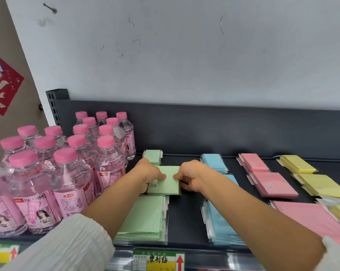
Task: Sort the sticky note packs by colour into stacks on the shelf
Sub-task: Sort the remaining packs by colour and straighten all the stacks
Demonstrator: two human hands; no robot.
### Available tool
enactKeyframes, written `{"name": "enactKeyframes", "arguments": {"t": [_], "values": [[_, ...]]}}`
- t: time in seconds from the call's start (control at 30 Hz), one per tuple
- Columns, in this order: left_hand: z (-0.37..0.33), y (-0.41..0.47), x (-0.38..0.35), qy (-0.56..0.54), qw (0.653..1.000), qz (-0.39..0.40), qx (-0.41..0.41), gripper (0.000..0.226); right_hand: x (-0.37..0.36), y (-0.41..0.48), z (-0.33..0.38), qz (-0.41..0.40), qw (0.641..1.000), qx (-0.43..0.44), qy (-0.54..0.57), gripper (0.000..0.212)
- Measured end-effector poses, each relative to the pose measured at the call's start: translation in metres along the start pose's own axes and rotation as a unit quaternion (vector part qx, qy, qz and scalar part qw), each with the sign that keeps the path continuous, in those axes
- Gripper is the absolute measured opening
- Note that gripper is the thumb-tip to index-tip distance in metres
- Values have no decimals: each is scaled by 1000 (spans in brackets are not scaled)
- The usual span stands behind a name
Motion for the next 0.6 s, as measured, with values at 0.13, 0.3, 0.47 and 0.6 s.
{"name": "enactKeyframes", "arguments": {"t": [0.13, 0.3, 0.47, 0.6], "values": [[-9, 0, 8, -113, 993, 1, -39, 61, 3, -4, 8, 15, 995, 84, -51, 42], [-24, -11, 16, -73, 980, -53, -175, 47, 12, -17, 19, 19, 969, 229, -94, 33], [-17, -17, 15, 2, 969, -91, -229, 37, 15, -21, 16, 22, 947, 282, -154, 33], [-5, -11, 2, 67, 975, -65, -204, 56, 14, -17, 7, 31, 955, 238, -172, 36]]}}
Point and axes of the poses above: each hand's wrist, its own y-axis towards the middle knuckle, its own x-axis out of the back of the hand, z = x × y, the point moved 5 cm from there along y, towards the middle knuckle, and after that the axes turned 13 degrees about y, right-handed, at the moved point
